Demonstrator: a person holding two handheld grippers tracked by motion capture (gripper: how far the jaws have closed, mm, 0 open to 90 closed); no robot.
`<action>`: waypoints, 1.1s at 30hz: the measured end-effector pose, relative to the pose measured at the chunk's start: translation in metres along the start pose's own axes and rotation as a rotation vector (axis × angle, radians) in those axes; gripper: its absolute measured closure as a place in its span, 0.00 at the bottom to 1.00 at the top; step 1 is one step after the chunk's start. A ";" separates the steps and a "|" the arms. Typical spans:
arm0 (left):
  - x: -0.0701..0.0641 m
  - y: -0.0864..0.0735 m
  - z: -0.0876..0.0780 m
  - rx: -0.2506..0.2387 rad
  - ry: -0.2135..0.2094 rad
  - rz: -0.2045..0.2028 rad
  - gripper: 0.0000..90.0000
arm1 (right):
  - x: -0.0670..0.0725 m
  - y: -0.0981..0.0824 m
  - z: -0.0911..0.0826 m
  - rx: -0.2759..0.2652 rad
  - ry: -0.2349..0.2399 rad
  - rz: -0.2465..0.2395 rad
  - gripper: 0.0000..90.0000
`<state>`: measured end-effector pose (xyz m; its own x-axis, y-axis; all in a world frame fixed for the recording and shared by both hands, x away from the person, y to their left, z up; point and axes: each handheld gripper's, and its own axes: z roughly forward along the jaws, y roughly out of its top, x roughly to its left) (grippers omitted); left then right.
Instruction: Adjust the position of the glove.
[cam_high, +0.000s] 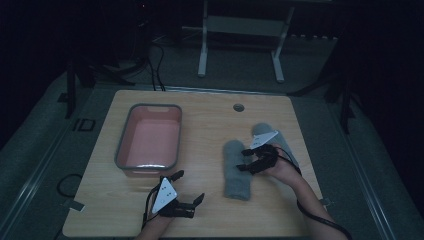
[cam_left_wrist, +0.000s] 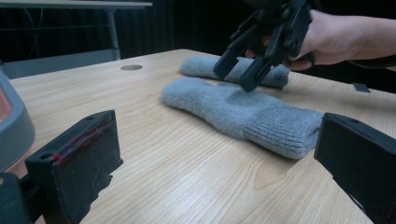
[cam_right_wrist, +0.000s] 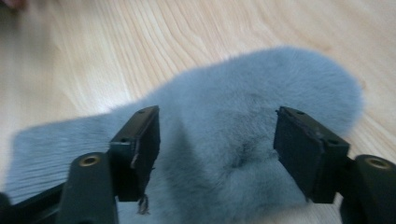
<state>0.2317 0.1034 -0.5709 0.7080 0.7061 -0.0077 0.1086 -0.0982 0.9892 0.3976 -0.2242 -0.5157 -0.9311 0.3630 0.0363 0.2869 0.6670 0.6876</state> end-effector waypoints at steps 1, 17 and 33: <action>0.000 0.000 0.000 0.000 0.000 0.001 0.01 | 0.001 -0.001 -0.005 -0.015 -0.017 0.001 0.36; 0.000 0.000 0.000 -0.002 0.002 -0.004 0.01 | -0.024 -0.036 -0.067 -0.145 -0.324 0.321 0.45; 0.000 0.000 0.000 -0.002 0.002 -0.006 0.01 | -0.070 -0.059 -0.049 -0.045 -0.498 0.477 0.41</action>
<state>0.2319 0.1037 -0.5710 0.7059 0.7081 -0.0135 0.1116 -0.0924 0.9894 0.4343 -0.3212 -0.5232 -0.4880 0.8727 0.0121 0.6198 0.3368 0.7088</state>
